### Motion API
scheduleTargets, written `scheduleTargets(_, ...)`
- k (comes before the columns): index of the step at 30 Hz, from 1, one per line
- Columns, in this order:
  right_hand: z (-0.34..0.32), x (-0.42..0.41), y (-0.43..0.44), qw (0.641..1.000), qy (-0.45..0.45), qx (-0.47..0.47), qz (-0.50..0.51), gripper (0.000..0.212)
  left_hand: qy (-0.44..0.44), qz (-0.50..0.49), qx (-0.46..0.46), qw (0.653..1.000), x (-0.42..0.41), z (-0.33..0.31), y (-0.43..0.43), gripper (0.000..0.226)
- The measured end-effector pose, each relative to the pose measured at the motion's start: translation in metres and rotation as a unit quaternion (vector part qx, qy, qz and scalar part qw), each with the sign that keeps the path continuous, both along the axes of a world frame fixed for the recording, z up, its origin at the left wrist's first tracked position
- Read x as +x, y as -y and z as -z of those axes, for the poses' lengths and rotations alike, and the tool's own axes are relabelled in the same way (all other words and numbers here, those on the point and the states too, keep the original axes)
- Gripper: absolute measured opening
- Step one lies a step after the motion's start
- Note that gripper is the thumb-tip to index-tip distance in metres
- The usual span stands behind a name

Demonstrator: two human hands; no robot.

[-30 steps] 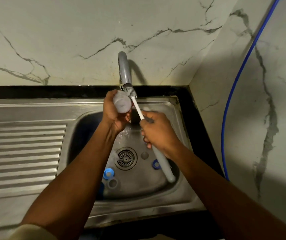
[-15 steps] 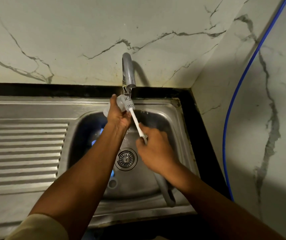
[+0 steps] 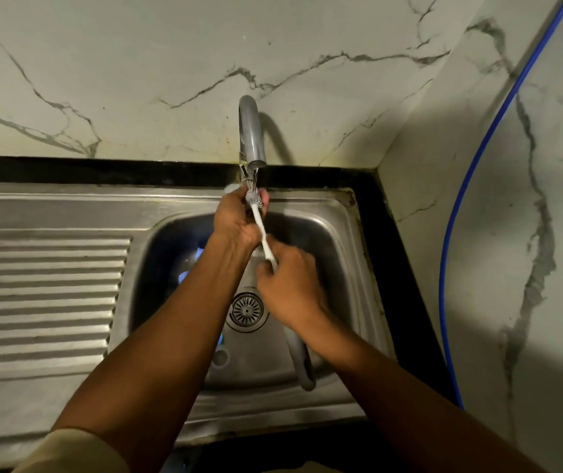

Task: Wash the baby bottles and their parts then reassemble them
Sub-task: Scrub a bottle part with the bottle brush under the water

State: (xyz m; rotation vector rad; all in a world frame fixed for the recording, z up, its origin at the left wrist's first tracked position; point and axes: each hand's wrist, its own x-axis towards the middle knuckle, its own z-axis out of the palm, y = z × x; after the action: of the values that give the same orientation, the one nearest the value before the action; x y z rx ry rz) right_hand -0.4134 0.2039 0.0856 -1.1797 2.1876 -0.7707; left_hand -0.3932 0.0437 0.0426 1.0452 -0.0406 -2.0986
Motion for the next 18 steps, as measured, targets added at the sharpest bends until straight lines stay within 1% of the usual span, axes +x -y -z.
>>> scheduleTargets(2, 0.003, 0.003, 0.001, 0.999, -0.024, 0.021, -0.023, 0.039, -0.002, 0.017, 0.008, 1.000, 0.003, -0.001, 0.003, 0.025)
scheduleTargets(4, 0.009, 0.002, 0.000, 1.000, 0.005, 0.031, -0.002, 0.040, -0.011, 0.053, 0.030, 0.998, 0.010, 0.010, 0.004, 0.023)
scheduleTargets(5, 0.010, 0.001, 0.000, 0.999, 0.031, 0.032, 0.017, 0.039, 0.002, 0.076, 0.039, 0.996, 0.014, 0.019, 0.001, 0.026)
scheduleTargets(6, 0.012, 0.000, 0.000, 0.997, 0.052, 0.032, 0.038, 0.038, 0.023, 0.097, 0.044, 0.994, 0.017, 0.027, -0.003, 0.030)
scheduleTargets(8, 0.016, -0.005, -0.003, 0.995, 0.072, 0.036, 0.062, 0.034, 0.100, 0.145, 0.029, 0.984, 0.024, 0.053, -0.012, 0.031)
scheduleTargets(10, 0.019, -0.015, -0.008, 0.993, 0.071, 0.041, 0.082, 0.033, 0.203, 0.212, -0.016, 0.956, 0.033, 0.071, -0.029, 0.024)
scheduleTargets(11, 0.022, -0.021, -0.011, 0.992, 0.072, 0.047, 0.093, 0.032, 0.271, 0.242, -0.053, 0.930, 0.036, 0.084, -0.036, 0.019)
scheduleTargets(12, 0.023, -0.029, -0.013, 0.990, 0.073, 0.051, 0.105, 0.029, 0.354, 0.272, -0.111, 0.888, 0.040, 0.100, -0.043, 0.012)
scheduleTargets(13, 0.024, -0.035, -0.015, 0.990, 0.069, 0.054, 0.115, 0.024, 0.430, 0.317, -0.190, 0.824, 0.044, 0.116, -0.050, 0.007)
scheduleTargets(14, 0.024, -0.041, -0.018, 0.989, 0.066, 0.056, 0.119, 0.021, 0.478, 0.380, -0.264, 0.747, 0.046, 0.131, -0.056, 0.018)
scheduleTargets(15, 0.024, -0.046, -0.019, 0.988, 0.072, 0.053, 0.124, 0.020, 0.493, 0.450, -0.310, 0.677, 0.047, 0.145, -0.062, 0.034)
scheduleTargets(16, 0.025, -0.050, -0.020, 0.986, 0.087, 0.047, 0.133, 0.021, 0.496, 0.510, -0.340, 0.615, 0.047, 0.152, -0.069, 0.048)
scheduleTargets(17, 0.027, -0.054, -0.020, 0.983, 0.105, 0.040, 0.146, 0.022, 0.498, 0.548, -0.356, 0.570, 0.047, 0.161, -0.075, 0.059)
scheduleTargets(18, 0.029, -0.057, -0.020, 0.980, 0.116, 0.033, 0.158, 0.023, 0.502, 0.569, -0.368, 0.537, 0.045, 0.169, -0.080, 0.067)
